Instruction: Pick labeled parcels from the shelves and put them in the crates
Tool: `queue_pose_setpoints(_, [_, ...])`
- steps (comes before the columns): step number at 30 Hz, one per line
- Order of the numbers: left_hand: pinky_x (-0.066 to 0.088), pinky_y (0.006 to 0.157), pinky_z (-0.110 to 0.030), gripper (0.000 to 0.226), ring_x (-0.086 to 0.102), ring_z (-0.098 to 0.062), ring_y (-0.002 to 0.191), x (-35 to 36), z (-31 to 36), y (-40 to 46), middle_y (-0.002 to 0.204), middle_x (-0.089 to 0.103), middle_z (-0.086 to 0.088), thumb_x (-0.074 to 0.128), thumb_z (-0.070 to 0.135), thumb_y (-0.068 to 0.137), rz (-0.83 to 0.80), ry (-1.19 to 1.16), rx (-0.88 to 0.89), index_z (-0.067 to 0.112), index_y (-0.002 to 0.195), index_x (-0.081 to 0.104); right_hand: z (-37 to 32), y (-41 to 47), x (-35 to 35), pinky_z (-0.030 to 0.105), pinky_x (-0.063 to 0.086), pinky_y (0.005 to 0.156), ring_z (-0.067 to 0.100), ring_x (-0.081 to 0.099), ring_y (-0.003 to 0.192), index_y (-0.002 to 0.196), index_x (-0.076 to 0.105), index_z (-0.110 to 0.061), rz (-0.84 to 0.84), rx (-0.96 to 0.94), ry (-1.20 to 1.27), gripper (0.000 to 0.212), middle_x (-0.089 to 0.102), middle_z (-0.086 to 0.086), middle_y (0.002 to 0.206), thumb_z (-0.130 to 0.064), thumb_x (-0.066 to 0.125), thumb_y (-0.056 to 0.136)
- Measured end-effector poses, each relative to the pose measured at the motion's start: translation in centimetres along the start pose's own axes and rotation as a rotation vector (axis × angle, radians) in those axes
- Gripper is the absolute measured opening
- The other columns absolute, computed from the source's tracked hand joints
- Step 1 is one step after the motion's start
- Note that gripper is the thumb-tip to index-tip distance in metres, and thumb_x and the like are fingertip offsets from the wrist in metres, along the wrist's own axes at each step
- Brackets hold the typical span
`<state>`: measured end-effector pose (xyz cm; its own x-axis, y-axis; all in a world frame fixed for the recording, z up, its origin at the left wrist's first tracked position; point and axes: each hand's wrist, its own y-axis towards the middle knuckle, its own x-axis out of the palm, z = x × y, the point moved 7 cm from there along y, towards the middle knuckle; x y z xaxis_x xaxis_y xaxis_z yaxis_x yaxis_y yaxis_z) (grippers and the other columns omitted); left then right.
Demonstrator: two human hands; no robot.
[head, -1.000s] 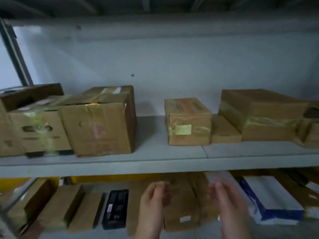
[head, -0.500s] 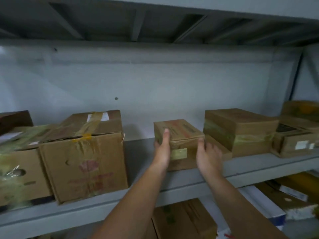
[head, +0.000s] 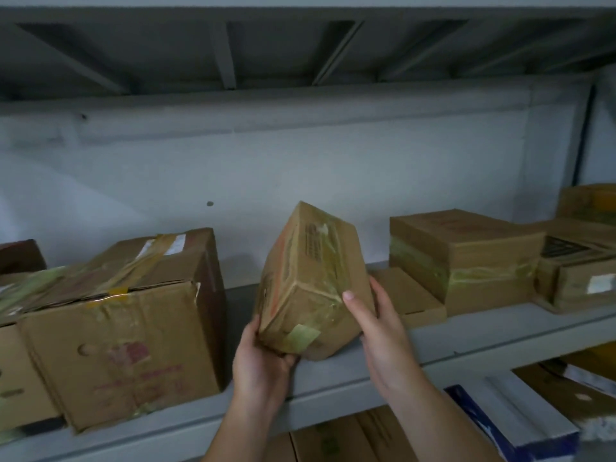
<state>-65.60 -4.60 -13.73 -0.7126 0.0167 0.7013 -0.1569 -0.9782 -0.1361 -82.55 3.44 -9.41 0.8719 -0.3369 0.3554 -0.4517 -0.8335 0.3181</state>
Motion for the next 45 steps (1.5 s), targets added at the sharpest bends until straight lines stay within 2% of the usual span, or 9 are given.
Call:
queue_pose_setpoints(6, [0.040, 0.122, -0.043, 0.029, 0.057, -0.019, 0.138, -1.9, 2.4, 0.1, 0.147, 0.064, 0.003, 0.049, 0.033, 0.112, 0.156, 0.645, 0.376, 0.037, 0.136, 0.066, 0.7, -0.1, 1.0, 0.021, 0.056, 0.098, 0.005, 0.066, 0.128, 0.150, 0.047, -0.042, -0.138, -0.082, -0.040, 0.071, 0.070, -0.015, 0.137, -0.034, 0.075, 0.085])
queue_pose_setpoints(11, [0.034, 0.121, -0.032, 0.060, 0.059, -0.005, 0.135, -0.8, 1.9, -0.1, 0.138, 0.072, 0.013, 0.032, 0.075, 0.102, -0.143, 0.481, 0.262, 0.039, 0.129, 0.071, 1.9, 0.4, 1.5, 0.035, 0.046, 0.115, 0.000, 0.057, 0.137, 0.146, 0.052, -0.055, -0.170, -0.049, -0.086, 0.060, 0.063, -0.023, 0.146, -0.080, 0.047, 0.092])
queue_pose_setpoints(15, [0.031, 0.127, -0.048, 0.073, 0.056, -0.023, 0.144, -0.5, 2.0, 0.4, 0.148, 0.067, -0.002, 0.052, 0.069, 0.090, -0.275, 0.344, 0.178, 0.026, 0.148, 0.058, 0.3, 2.2, 1.3, 0.041, 0.036, 0.125, -0.005, 0.043, 0.146, 0.138, 0.053, -0.064, -0.130, -0.153, -0.275, 0.042, 0.049, -0.026, 0.157, -0.068, 0.050, 0.096])
queue_pose_setpoints(19, [0.028, 0.127, -0.061, 0.093, 0.051, -0.037, 0.147, -0.4, 1.9, 0.7, 0.155, 0.058, -0.017, 0.081, 0.055, 0.075, -0.387, 0.138, 0.095, 0.016, 0.155, 0.053, 0.9, 2.9, 2.2, 0.045, 0.043, 0.120, 0.007, 0.051, 0.142, 0.149, 0.019, -0.074, -0.223, 0.011, -0.261, 0.119, 0.049, -0.023, 0.155, -0.084, 0.086, 0.051])
queue_pose_setpoints(22, [0.022, 0.126, -0.068, 0.088, 0.041, -0.042, 0.153, -1.1, 2.2, 1.0, 0.161, 0.050, -0.021, 0.075, 0.045, 0.081, -0.415, -0.030, 0.065, 0.014, 0.158, 0.049, 0.6, 2.4, 1.9, 0.035, 0.048, 0.112, -0.003, 0.060, 0.130, 0.160, 0.011, -0.061, -0.203, -0.020, -0.189, 0.134, 0.063, -0.032, 0.137, -0.053, 0.097, 0.058])
queue_pose_setpoints(27, [0.036, 0.115, -0.077, 0.067, 0.052, -0.048, 0.139, -2.1, 2.1, 1.4, 0.154, 0.054, -0.026, 0.055, 0.026, 0.092, -0.332, 0.062, 0.148, 0.016, 0.158, 0.045, 0.7, 2.5, 0.8, 0.039, 0.053, 0.101, 0.013, 0.067, 0.128, 0.159, 0.032, -0.046, -0.151, -0.054, 0.028, 0.098, 0.071, -0.010, 0.137, -0.022, 0.080, 0.077])
queue_pose_setpoints(31, [0.059, 0.087, -0.031, 0.049, 0.072, -0.013, 0.116, -3.2, 2.8, 1.7, 0.127, 0.076, 0.004, 0.042, -0.005, 0.103, -0.066, 0.407, 0.378, 0.021, 0.138, 0.065, 2.3, 2.2, 0.6, 0.046, 0.049, 0.108, 0.020, 0.064, 0.132, 0.152, 0.048, -0.036, -0.192, -0.047, 0.052, 0.074, 0.070, -0.002, 0.140, -0.007, 0.072, 0.088])
queue_pose_setpoints(37, [0.054, 0.093, -0.041, 0.033, 0.072, -0.024, 0.117, -3.1, 2.3, 1.6, 0.125, 0.077, -0.011, 0.051, 0.027, 0.107, -0.003, 0.271, 0.271, 0.017, 0.131, 0.071, 3.7, 1.3, 0.4, 0.022, 0.056, 0.096, 0.013, 0.064, 0.132, 0.151, 0.044, -0.037, -0.248, -0.109, -0.007, 0.076, 0.069, -0.007, 0.142, -0.005, 0.068, 0.087])
queue_pose_setpoints(45, [0.053, 0.081, -0.029, 0.040, 0.074, -0.009, 0.100, -2.9, 2.0, 1.9, 0.110, 0.078, -0.001, 0.049, 0.034, 0.110, -0.022, 0.296, 0.279, 0.009, 0.139, 0.062, 4.7, 1.9, -0.2, 0.042, 0.045, 0.108, 0.016, 0.065, 0.131, 0.144, 0.052, -0.038, -0.170, -0.007, 0.109, 0.060, 0.072, -0.003, 0.137, -0.020, 0.047, 0.087])
